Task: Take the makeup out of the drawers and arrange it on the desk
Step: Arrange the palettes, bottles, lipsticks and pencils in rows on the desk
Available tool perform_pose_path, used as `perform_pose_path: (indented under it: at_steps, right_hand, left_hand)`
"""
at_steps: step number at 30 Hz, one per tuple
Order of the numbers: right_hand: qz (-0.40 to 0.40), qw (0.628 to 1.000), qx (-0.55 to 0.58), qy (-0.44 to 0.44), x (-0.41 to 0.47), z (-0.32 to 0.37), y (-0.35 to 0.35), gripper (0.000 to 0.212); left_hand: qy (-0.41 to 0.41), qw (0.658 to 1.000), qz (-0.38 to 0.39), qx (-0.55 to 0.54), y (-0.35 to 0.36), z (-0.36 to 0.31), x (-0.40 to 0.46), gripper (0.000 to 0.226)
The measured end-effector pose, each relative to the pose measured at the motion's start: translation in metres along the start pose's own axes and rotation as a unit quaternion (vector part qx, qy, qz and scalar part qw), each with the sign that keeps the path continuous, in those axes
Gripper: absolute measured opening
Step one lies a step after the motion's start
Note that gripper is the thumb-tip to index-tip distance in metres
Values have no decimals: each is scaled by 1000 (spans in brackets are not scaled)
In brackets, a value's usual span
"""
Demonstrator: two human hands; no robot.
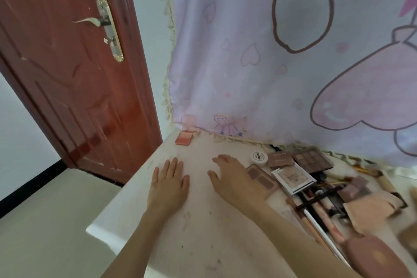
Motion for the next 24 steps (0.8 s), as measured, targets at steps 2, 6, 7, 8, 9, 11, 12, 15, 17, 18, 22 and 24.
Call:
perform_pose_path:
  at_steps: [2, 6, 7, 8, 9, 11, 12, 15, 17, 18, 22, 24]
  right_hand:
    - [-30, 995, -86, 38, -16, -18, -25, 49]
    - [15, 977, -189, 98, -36, -50, -35, 50]
    - [31, 975, -196, 101, -39, -53, -32, 54]
    - [46, 974, -198, 101, -41, -55, -29, 58]
    - [58, 973, -199, 98, -42, -56, -26, 60]
    - [71, 977, -189, 72, -41, -52, -20, 60]
    - [73, 982, -170, 49, -41, -47, -17, 58]
    - [104, 991, -79, -29, -42, -24, -1, 58]
    - [146, 988, -22, -50, -45, -15, 14, 68]
    - [167, 985, -2, -47, -47, -14, 20, 74]
    - [223, 973, -8, -59, -52, -18, 35, 87]
    - [209, 976, 41, -49, -53, -22, 33, 87]
  left_hand:
    - [-1, 1000, -1, 8, -1, -5, -12, 54]
    - [-1, 1000, 2, 11, -2, -14, -28, 54]
    - [0, 1000, 3, 8, -2, -16, -31, 54]
    - [2, 1000, 4, 5, -3, -17, -33, 54]
    - [4, 1000, 4, 1, -3, -18, -34, 54]
    - [4, 1000, 1, -3, -4, -18, -36, 54]
    - [4, 1000, 0, -6, -4, -18, -36, 53]
    - [20, 999, -13, -36, -7, -20, -37, 53]
    - [49, 996, -24, -70, -11, -25, -39, 50]
    - [63, 994, -31, -88, -15, -27, -40, 48]
    - [89, 978, -54, -182, -30, -32, -48, 43]
    - [85, 966, -32, -242, -33, -31, -52, 38]
Point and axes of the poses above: each hand's wrist, its own x-axis towards the middle knuckle, its own y-axis out of the palm, z = x × y, the point moved 10 cm from there along x, towards the middle knuckle, and after that the axes turned 7 degrees about x, right-handed, at the moved point
